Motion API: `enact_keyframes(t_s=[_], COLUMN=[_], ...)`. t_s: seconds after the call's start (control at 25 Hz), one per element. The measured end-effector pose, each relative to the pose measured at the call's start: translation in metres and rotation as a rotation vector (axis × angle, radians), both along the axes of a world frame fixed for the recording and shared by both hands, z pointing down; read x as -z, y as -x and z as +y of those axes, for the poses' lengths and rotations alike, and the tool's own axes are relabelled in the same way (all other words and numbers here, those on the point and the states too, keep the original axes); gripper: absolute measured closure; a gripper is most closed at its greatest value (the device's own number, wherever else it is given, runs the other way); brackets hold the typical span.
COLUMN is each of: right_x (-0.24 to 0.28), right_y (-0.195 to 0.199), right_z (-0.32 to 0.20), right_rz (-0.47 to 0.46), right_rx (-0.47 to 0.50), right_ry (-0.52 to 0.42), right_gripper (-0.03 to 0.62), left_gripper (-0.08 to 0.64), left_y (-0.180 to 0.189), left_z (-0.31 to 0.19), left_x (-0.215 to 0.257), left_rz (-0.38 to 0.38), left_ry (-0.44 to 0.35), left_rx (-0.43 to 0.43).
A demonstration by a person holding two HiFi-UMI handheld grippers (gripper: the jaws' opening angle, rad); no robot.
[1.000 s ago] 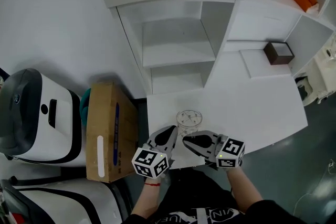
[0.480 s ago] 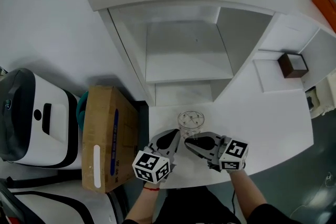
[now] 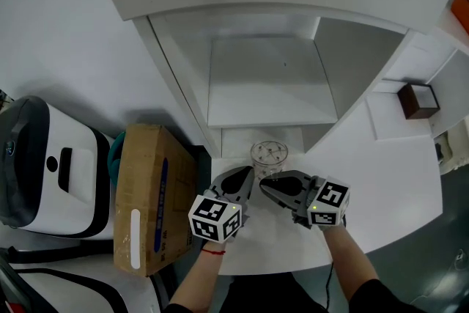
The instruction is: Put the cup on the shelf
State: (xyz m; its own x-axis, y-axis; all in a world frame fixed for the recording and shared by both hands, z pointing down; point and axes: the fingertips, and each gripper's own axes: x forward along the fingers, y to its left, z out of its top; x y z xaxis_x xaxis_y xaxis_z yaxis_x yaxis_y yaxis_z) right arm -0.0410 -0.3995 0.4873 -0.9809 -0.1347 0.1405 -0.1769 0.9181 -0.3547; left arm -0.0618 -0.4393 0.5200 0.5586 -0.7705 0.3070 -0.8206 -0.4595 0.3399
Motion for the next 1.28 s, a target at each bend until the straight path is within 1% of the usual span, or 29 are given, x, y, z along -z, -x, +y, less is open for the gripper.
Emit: enact_keyframes(t_s=[0.28,0.48,0.64,0.8,1.04,1.16,1.28], right_x=[-0.008,-0.011,-0.016,-0.021,-0.034,-0.039,-0.045], right_y=[0.005,0.009,0.015,0.018,0.013,0.007,0.001], right_z=[-0.026,-0.042,-0.048,-0.052,-0.047,-0.045,-0.045], right_rz=[-0.014,-0.049,-0.042,-0.026,0.044,0.064,0.103], right_rx=[-0.017,-0.027,-0.027,-0.019,-0.005,-0.008,-0.009], right_ry=[0.006,0.028,0.019,-0.014,-0.052,-0.048,-0.056], right_gripper=[0.583,0.583,0.583,0.583,0.584,0.584,0.584], left_gripper=[0.552,0.552,0.552,0.552,0.552,0.552,0.552], left_y=[0.005,0.009,0.014,0.017,0.01,0.002,-0.002], left_z=[-0.025,-0.038,-0.044,-0.05,-0.046,-0.038,-0.03], left_x=[-0.007,-0.01,-0.015,-0.017,-0.021,-0.021,-0.02], left_rz=[-0.012,-0.013,-0.025,-0.029,-0.026,-0.045,-0.073], left_ry=[0.022,0.024,0.033,0.034,0.053,0.06,0.059], left_rx=[0.023,0.04,0.049,0.059,0.041,0.008,0.002])
